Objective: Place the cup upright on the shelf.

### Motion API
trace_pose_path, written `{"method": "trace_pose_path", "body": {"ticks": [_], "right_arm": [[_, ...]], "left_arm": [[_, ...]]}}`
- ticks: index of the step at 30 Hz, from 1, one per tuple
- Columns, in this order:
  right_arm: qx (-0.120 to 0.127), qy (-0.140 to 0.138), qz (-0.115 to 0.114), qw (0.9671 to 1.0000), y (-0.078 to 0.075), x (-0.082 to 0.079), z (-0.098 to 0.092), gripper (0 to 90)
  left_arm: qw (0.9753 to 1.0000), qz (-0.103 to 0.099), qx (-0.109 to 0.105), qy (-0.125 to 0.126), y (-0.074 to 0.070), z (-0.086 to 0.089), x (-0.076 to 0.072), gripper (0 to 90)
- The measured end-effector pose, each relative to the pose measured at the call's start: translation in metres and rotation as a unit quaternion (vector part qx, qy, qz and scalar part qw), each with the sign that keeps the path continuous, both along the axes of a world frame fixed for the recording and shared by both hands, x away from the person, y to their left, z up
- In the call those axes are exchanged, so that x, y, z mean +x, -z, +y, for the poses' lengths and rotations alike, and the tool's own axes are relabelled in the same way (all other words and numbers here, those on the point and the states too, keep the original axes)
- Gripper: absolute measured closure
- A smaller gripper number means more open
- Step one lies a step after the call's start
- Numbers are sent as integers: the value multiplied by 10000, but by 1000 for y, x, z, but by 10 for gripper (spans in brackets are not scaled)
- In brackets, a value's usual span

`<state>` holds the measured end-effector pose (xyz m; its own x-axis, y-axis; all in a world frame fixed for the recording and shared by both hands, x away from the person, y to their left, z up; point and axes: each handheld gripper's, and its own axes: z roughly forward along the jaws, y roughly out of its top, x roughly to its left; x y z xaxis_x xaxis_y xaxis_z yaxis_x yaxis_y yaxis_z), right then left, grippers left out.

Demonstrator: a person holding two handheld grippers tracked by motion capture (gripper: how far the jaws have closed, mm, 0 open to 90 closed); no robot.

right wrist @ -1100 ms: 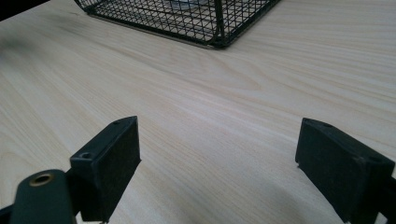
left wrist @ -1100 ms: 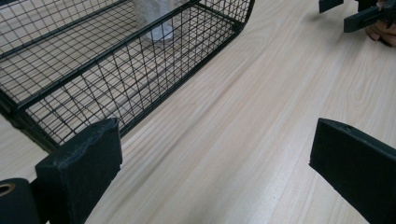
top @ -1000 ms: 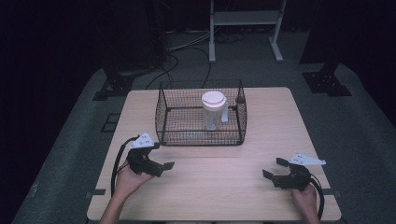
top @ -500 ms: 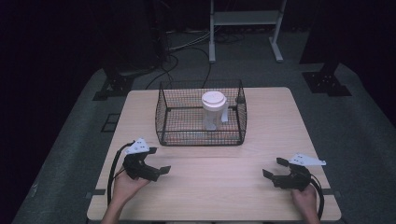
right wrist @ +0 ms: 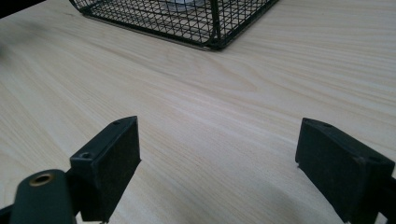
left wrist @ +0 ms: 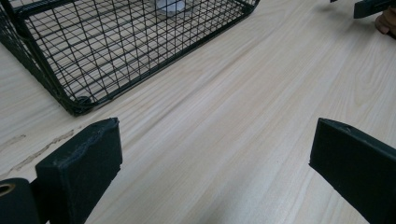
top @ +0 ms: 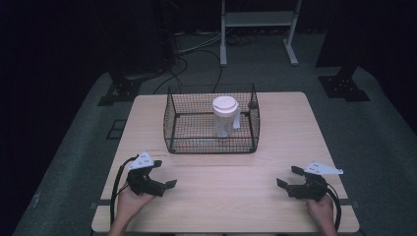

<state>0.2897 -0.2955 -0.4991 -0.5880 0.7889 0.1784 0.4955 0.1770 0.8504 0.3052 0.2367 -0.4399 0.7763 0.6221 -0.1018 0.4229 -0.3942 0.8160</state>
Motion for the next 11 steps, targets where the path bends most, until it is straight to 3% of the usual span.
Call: {"method": "trace_pose_path", "body": {"ticks": [7, 11], "right_arm": [[-8, -10, -7, 10000, 0, 0, 0, 129], [-5, -4, -3, 10000, 0, 0, 0, 129]], "left_arm": [[10000, -14, -34, -40, 3, 4, -5, 15], [9998, 76, -168, -82, 8, 7, -9, 15]]}}
